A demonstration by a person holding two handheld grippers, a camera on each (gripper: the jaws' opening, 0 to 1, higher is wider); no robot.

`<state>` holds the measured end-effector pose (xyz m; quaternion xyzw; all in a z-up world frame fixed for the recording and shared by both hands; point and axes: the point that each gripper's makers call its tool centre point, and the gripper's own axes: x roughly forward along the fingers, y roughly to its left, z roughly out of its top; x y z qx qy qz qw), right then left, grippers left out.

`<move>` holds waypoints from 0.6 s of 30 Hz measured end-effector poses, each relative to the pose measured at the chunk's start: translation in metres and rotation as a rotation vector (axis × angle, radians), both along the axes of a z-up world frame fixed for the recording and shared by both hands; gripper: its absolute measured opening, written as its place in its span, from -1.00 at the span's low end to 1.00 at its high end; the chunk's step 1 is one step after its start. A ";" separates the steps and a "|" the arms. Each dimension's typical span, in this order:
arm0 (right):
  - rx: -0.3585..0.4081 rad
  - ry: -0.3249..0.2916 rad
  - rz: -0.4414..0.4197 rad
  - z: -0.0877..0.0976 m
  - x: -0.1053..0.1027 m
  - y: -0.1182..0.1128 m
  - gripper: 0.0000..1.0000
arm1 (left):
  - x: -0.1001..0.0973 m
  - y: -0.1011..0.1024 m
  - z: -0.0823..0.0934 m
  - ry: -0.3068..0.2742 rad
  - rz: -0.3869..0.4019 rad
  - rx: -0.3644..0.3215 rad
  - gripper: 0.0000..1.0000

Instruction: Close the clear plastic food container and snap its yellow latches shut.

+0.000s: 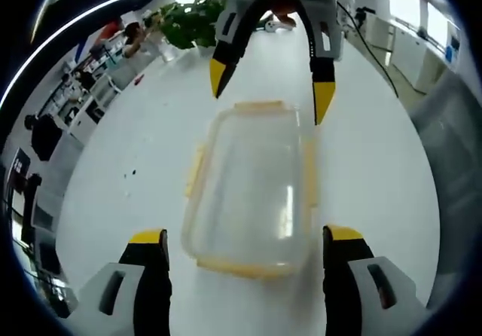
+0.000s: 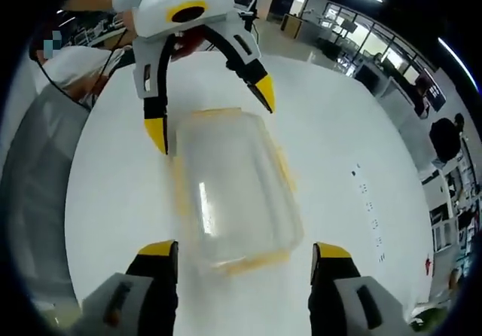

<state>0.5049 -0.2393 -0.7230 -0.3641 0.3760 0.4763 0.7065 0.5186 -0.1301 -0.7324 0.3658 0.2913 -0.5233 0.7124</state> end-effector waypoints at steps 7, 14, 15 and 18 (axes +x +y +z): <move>0.058 -0.028 -0.069 0.010 -0.010 -0.001 0.40 | -0.009 0.013 0.010 -0.026 0.033 -0.030 0.61; 0.065 -0.029 -0.104 0.006 -0.027 -0.007 0.38 | -0.017 0.028 0.015 -0.025 0.076 -0.043 0.59; 0.068 -0.026 -0.110 0.006 -0.029 -0.007 0.38 | -0.019 0.029 0.016 -0.025 0.080 -0.045 0.59; 0.090 -0.026 -0.140 0.007 -0.037 -0.009 0.38 | -0.025 0.033 0.018 -0.027 0.096 -0.052 0.59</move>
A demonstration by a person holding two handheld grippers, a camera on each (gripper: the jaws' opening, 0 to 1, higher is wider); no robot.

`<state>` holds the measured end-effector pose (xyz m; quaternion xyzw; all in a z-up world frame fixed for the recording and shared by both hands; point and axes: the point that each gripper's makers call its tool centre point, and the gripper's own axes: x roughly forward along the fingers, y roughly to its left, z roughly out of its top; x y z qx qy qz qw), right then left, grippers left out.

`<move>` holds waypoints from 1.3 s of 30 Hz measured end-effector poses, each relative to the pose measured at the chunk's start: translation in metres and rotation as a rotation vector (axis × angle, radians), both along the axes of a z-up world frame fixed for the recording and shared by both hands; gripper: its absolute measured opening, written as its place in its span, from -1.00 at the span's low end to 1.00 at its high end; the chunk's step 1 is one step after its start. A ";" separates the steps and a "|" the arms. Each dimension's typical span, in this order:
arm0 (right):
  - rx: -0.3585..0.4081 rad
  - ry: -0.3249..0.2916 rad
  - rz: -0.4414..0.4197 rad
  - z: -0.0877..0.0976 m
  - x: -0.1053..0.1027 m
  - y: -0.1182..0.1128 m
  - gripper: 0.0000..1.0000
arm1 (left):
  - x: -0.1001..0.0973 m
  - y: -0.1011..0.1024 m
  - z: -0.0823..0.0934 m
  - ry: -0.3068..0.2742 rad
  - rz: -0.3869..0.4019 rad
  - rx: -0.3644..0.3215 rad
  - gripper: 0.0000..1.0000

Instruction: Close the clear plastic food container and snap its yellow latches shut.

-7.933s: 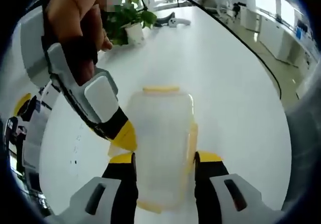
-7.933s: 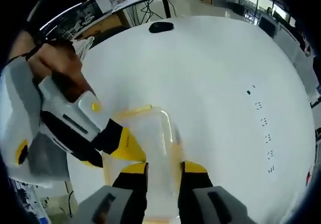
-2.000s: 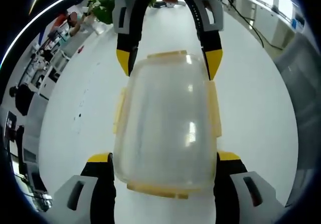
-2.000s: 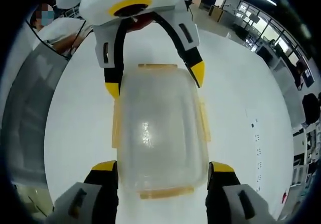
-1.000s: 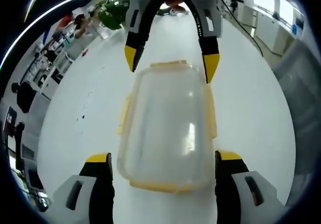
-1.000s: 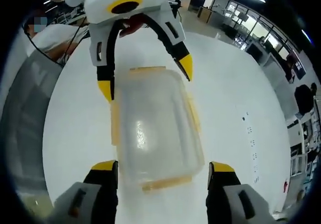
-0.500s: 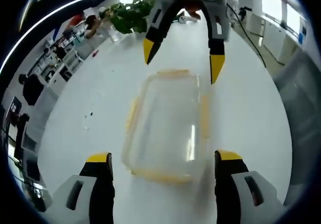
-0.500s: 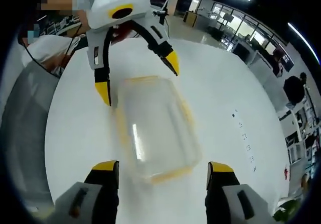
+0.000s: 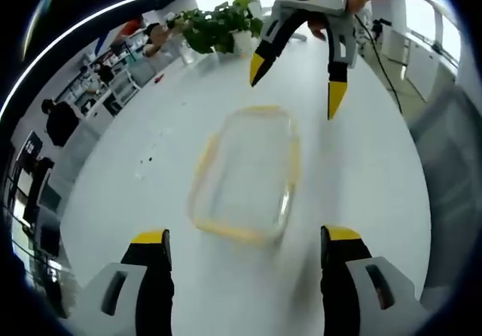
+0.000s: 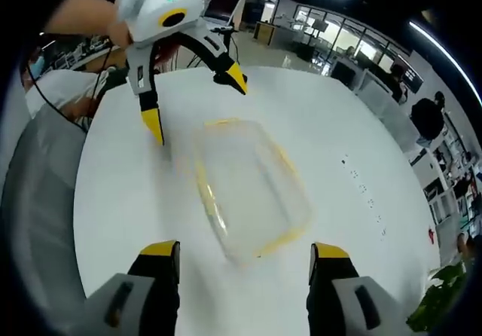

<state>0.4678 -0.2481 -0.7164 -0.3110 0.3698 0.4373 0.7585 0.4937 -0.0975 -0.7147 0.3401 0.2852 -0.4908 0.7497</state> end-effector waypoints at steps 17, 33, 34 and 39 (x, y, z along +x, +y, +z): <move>0.101 -0.012 -0.111 0.000 -0.046 0.001 0.39 | -0.050 0.008 -0.004 0.028 0.038 -0.035 0.58; 0.199 -0.034 -0.252 -0.007 -0.087 0.002 0.38 | -0.088 0.021 -0.005 0.072 0.108 -0.156 0.57; 0.201 -0.034 -0.257 -0.008 -0.088 0.003 0.38 | -0.089 0.022 -0.005 0.074 0.114 -0.162 0.57; 0.211 -0.035 -0.278 -0.011 -0.097 0.002 0.38 | -0.099 0.030 -0.006 0.071 0.160 -0.207 0.57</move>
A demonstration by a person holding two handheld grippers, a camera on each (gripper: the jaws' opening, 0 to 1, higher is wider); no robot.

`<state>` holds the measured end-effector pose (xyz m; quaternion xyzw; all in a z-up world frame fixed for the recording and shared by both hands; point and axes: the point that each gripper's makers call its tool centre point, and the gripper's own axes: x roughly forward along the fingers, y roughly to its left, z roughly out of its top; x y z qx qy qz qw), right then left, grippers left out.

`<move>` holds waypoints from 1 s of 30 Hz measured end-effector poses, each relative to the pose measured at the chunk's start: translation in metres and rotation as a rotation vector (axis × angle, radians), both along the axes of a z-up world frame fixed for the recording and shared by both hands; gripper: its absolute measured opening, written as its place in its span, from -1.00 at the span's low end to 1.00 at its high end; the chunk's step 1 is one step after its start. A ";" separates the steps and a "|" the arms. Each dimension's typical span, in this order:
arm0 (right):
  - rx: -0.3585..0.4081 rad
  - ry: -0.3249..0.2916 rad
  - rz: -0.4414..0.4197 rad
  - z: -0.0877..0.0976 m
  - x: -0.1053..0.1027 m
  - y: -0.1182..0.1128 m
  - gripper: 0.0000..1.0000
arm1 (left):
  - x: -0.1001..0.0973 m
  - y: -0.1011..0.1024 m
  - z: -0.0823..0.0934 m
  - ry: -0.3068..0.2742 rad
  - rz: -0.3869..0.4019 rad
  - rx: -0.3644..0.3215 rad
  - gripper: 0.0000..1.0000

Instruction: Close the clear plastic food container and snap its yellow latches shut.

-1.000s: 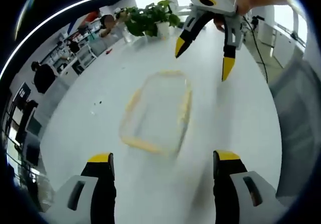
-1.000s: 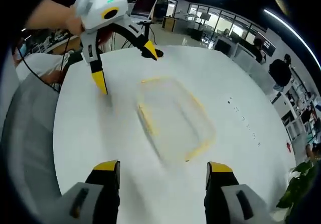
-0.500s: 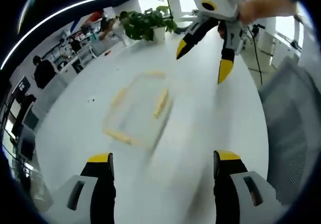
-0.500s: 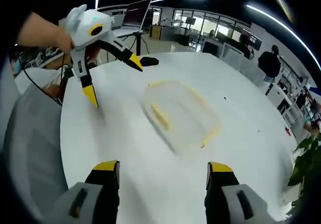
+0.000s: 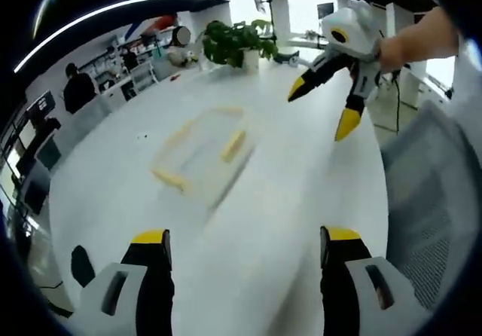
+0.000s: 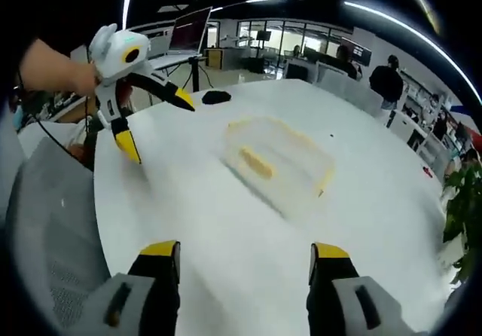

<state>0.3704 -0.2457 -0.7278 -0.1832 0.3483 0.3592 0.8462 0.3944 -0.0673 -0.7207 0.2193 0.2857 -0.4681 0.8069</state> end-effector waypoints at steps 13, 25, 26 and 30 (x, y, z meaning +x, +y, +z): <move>0.045 -0.024 -0.074 0.001 -0.028 -0.002 0.38 | -0.033 0.016 0.002 0.001 0.096 -0.114 0.58; 0.083 -0.059 -0.122 -0.001 -0.056 -0.007 0.39 | -0.062 0.037 0.001 0.005 0.204 -0.142 0.55; 0.090 -0.059 -0.128 -0.001 -0.058 -0.007 0.39 | -0.064 0.039 0.002 0.006 0.220 -0.151 0.55; 0.100 -0.065 -0.140 -0.001 -0.067 -0.007 0.38 | -0.071 0.042 0.002 0.006 0.227 -0.150 0.54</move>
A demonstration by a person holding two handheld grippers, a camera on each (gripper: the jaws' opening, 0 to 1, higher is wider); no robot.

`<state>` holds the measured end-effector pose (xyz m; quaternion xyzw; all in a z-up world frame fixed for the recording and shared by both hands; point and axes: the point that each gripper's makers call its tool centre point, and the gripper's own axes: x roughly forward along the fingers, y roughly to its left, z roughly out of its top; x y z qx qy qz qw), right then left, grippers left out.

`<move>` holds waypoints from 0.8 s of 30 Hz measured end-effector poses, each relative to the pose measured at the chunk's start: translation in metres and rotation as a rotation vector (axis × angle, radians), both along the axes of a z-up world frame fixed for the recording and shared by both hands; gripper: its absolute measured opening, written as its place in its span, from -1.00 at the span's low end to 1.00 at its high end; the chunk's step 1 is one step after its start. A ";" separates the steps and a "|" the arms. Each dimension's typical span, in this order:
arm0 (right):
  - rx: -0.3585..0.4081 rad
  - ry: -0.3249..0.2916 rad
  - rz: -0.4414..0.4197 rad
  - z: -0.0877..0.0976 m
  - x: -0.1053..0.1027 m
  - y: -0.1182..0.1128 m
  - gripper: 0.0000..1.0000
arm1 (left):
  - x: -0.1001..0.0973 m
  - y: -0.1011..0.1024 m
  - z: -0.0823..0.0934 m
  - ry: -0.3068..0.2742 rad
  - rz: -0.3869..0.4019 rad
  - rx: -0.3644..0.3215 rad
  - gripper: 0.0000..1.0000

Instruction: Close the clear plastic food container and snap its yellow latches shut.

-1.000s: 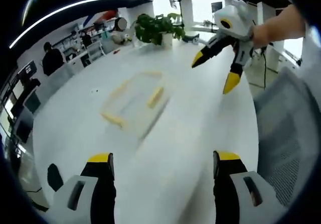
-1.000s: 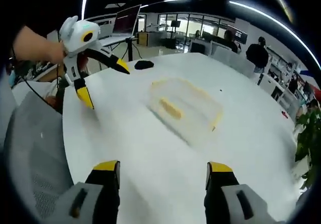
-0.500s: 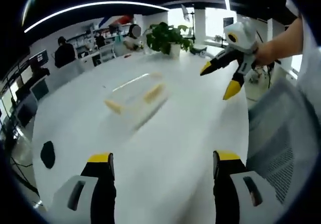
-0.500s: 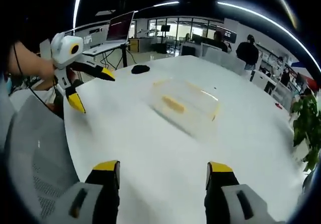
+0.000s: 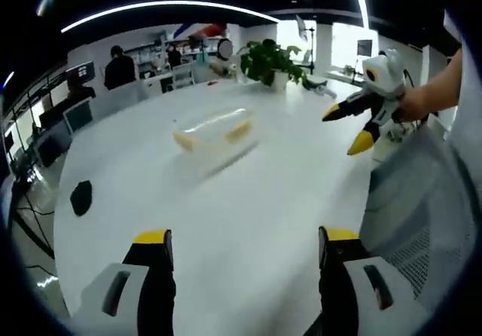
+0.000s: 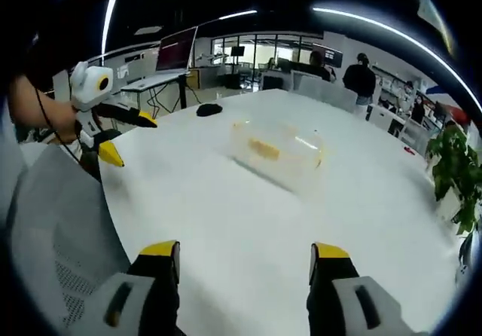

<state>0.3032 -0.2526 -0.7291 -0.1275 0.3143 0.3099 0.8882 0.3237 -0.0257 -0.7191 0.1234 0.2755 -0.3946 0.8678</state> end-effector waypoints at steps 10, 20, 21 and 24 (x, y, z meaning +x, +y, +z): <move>0.002 -0.016 0.001 0.000 -0.010 0.002 0.38 | -0.015 0.004 0.001 0.013 0.039 -0.056 0.51; 0.010 -0.033 -0.009 0.003 -0.014 0.001 0.38 | -0.020 0.006 -0.002 0.011 0.059 -0.053 0.47; 0.010 -0.034 -0.009 0.003 -0.014 0.001 0.37 | -0.019 0.007 -0.002 0.009 0.063 -0.055 0.47; -0.007 -0.045 -0.011 0.004 -0.014 -0.001 0.35 | -0.020 0.007 0.000 0.009 0.071 -0.062 0.45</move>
